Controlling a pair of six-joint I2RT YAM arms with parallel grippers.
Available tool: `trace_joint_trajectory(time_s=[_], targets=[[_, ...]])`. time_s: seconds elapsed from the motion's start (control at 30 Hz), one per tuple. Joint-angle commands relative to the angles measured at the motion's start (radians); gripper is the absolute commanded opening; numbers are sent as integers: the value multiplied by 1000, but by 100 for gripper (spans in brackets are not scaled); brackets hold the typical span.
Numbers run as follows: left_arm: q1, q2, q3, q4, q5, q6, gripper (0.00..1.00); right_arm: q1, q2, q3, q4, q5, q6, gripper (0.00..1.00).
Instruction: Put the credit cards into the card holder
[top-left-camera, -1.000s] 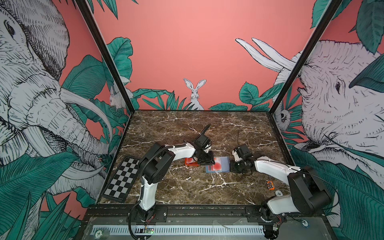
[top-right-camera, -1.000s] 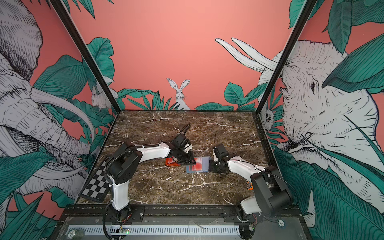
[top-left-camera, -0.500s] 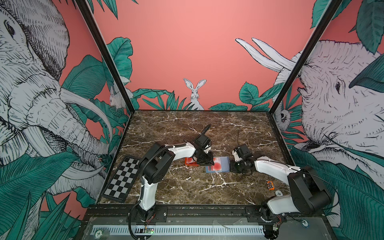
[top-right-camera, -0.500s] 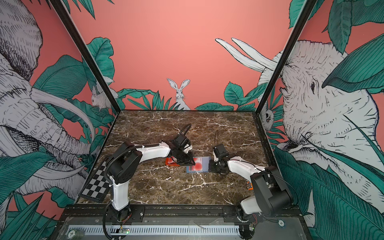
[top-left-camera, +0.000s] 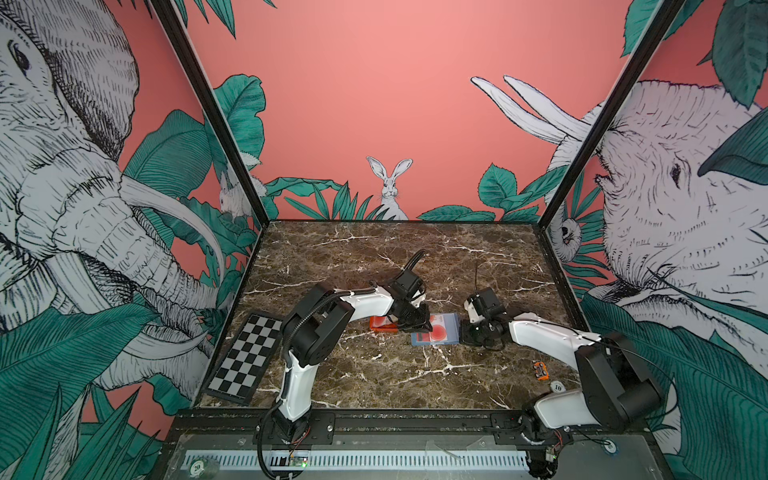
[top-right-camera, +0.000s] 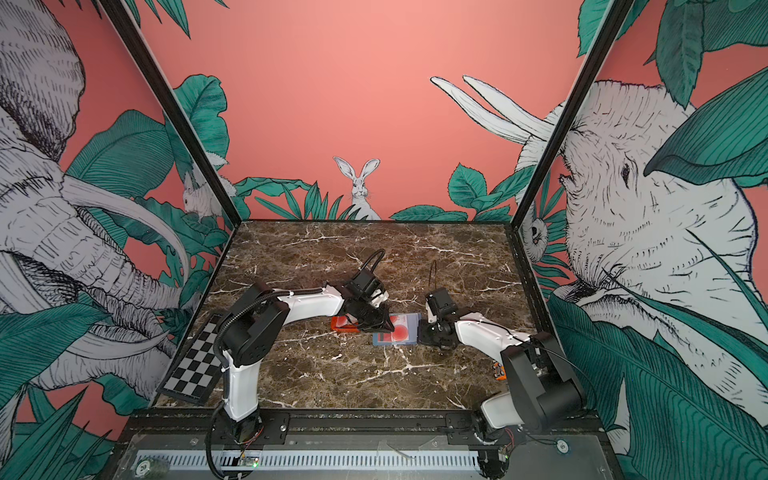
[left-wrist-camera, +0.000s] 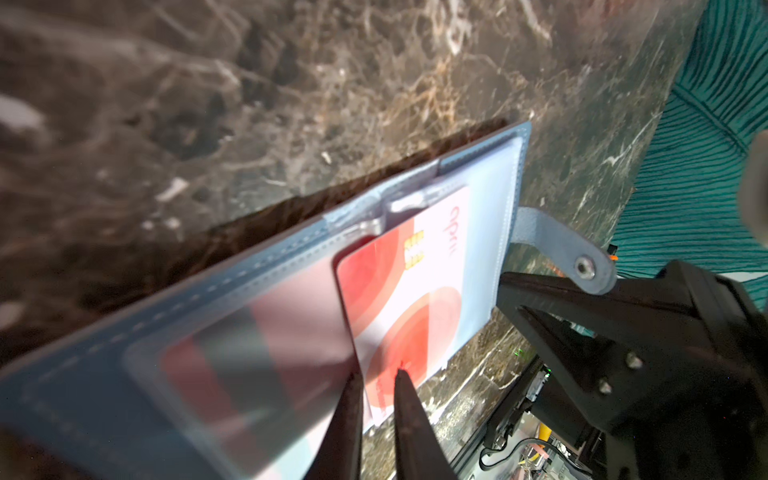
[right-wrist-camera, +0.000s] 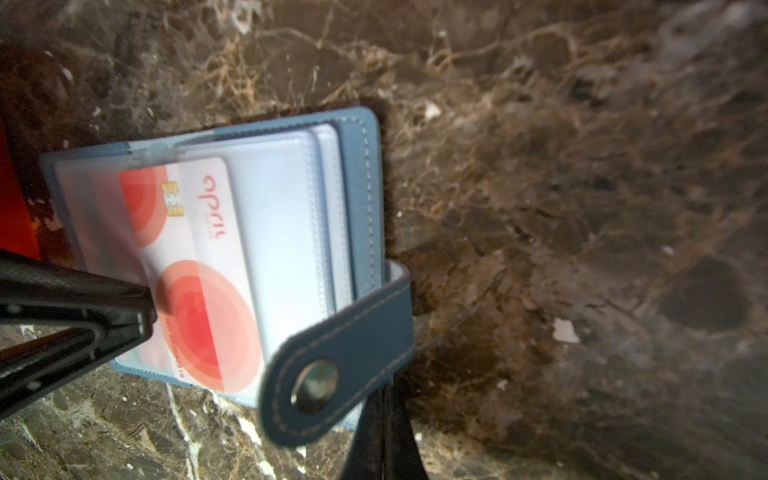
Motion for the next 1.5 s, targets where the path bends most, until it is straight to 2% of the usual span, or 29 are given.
trace_joint_trajectory(time_s=[0.0,1.0,1.2,1.3,1.47], targets=[[-11,6,12,25,2,-23,16,11,31,5,25,15,-5,4],[-29,30,49,81,13,-65,12,14,46,12,28,10,-7,2],[-31,2,69,-57,-86,4,13,14,41,13,22,15,-11,2],[-31,-4,73,-104,-122,27,16,15,41,13,22,16,-11,3],[-31,8,78,-100,-119,27,17,14,40,15,20,16,-11,2]])
